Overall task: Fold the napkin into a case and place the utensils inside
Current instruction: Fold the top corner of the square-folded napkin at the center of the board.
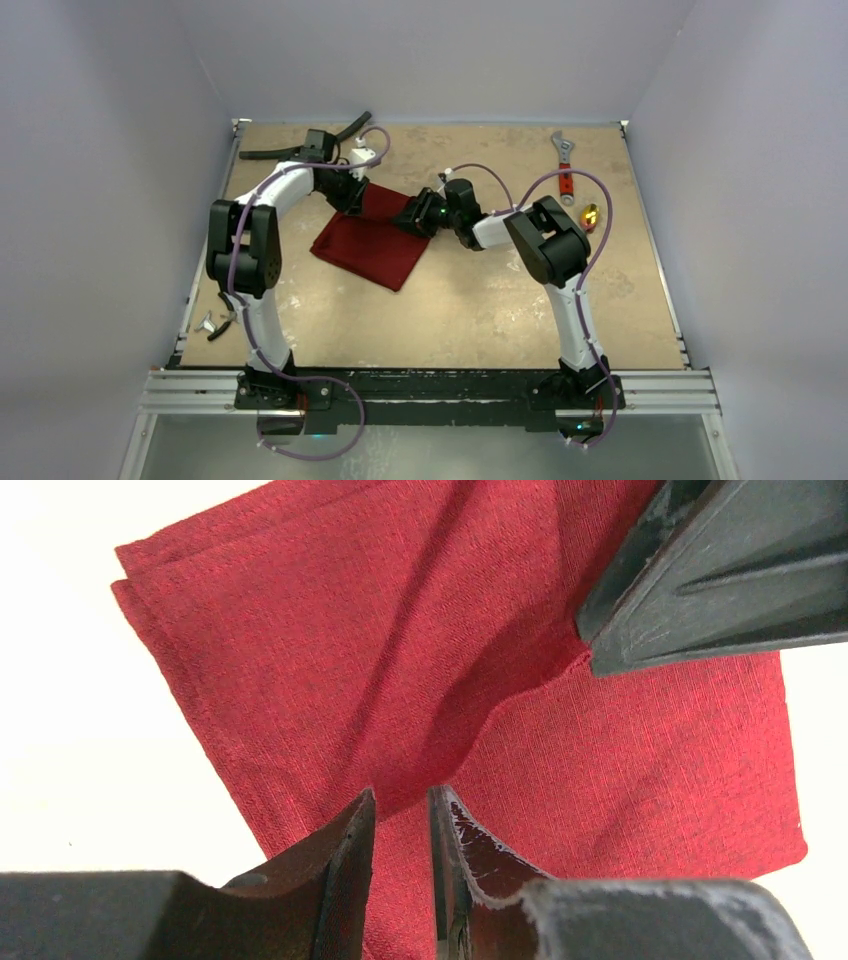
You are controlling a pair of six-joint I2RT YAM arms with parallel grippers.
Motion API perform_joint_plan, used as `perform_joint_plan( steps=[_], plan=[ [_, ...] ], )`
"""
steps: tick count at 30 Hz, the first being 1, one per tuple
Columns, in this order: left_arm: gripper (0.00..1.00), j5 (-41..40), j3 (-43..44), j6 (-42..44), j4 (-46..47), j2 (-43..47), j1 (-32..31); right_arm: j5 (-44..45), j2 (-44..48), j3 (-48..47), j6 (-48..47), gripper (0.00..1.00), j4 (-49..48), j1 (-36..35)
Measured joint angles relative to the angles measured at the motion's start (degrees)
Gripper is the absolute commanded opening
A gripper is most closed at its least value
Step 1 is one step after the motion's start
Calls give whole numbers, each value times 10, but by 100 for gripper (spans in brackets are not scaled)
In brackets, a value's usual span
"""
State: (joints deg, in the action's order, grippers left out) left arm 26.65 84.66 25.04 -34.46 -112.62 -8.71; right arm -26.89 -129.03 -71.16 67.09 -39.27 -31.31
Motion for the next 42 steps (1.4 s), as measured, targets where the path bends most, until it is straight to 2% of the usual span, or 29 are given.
perform_joint_plan(
  steps=[3,13,26,42],
  plan=[
    [24,-3,0,29,-13,-2,-4,-5,2,0,2,55,-8,0],
    [21,-2,0,73,-21,-2,-20,-11,4,5,17,61,-26,0],
    [21,-11,-21,93,-24,-2,-22,6,4,2,29,55,-14,-1],
    [8,-6,-21,91,-26,-2,-17,35,2,-42,22,43,26,-5]
  ],
)
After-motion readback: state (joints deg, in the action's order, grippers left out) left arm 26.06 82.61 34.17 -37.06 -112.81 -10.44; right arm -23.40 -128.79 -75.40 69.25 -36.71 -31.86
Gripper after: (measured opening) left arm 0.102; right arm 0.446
